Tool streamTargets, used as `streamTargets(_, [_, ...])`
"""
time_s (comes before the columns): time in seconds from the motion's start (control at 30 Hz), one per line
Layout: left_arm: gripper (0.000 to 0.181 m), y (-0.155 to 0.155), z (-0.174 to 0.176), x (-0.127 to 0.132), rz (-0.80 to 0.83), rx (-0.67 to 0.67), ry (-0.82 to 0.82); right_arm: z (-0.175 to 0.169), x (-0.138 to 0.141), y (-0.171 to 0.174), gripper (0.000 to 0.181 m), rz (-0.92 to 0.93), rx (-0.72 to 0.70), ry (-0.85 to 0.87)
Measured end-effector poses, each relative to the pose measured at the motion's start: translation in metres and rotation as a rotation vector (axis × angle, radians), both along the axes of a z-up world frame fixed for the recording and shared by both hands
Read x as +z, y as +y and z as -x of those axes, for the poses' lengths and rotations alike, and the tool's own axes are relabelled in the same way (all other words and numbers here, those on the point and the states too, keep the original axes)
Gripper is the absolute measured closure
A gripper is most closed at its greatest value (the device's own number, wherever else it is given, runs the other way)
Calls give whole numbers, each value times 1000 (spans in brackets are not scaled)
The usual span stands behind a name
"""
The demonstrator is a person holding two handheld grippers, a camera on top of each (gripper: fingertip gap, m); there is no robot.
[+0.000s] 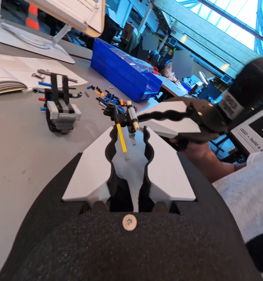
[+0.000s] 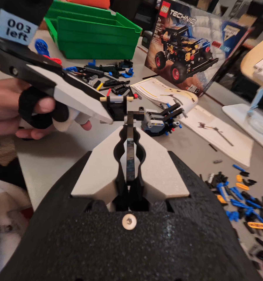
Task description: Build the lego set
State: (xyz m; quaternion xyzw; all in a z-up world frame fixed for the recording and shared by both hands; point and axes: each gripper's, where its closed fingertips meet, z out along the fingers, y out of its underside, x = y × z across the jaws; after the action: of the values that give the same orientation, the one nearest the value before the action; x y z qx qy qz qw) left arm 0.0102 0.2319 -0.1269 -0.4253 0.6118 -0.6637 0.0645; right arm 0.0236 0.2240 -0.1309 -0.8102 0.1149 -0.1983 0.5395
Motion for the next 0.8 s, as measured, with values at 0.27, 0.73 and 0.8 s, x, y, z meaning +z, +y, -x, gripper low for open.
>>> streamTargets(0.27, [140, 6, 15, 9, -43, -175, -95, 7, 9, -4, 174, -207, 174, 306])
streamTargets(0.73, [133, 3, 37, 12, -194, -314, -235, 36, 5, -1, 174, -177, 395, 262])
streamTargets(0.8, [127, 7, 37, 5, -403, -314, -306, 40, 3, -1, 174, -104, 411, 172])
